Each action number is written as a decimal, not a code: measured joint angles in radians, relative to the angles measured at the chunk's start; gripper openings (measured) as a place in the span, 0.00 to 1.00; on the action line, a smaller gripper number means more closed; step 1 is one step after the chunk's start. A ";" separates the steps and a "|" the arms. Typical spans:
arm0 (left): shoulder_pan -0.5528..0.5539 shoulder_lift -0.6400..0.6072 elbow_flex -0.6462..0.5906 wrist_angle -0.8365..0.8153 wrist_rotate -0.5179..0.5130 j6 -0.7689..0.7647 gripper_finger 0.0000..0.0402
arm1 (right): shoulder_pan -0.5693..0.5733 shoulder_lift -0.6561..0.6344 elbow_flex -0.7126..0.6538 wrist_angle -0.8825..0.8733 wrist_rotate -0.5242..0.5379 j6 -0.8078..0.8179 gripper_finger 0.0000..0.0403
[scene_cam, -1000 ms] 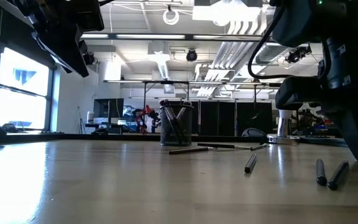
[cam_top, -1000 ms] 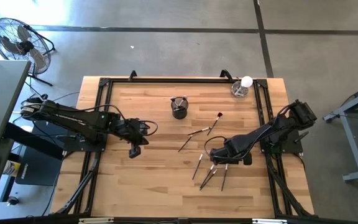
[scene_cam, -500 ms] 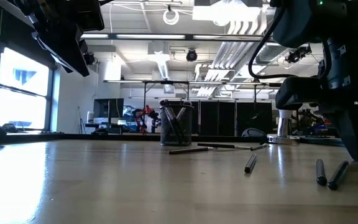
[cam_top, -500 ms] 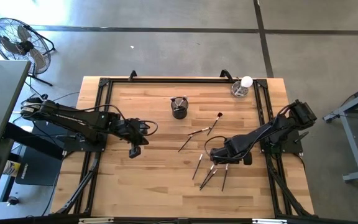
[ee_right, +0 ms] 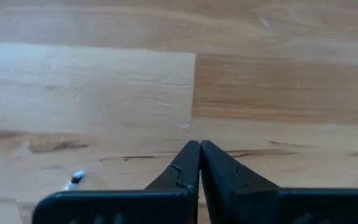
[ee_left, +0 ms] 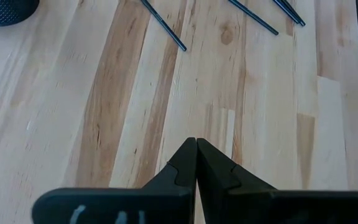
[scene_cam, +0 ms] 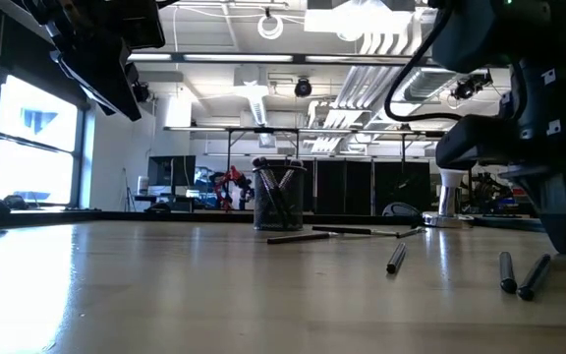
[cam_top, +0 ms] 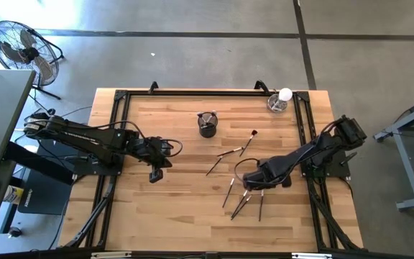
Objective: Pick & Place Makeup Brushes
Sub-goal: Put the small white make-up brush into the black container
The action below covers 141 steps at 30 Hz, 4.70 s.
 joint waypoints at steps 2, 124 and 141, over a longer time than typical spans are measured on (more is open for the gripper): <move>0.000 0.000 0.000 0.000 0.000 0.001 0.00 | 0.001 -0.007 0.003 0.007 0.017 -0.070 0.01; 0.144 0.080 0.056 -0.031 0.210 0.161 0.01 | 0.031 0.280 0.736 -0.443 0.020 0.171 0.05; 0.144 0.080 0.056 -0.058 0.242 0.167 0.01 | -0.007 0.277 0.460 -0.255 -0.112 0.287 0.22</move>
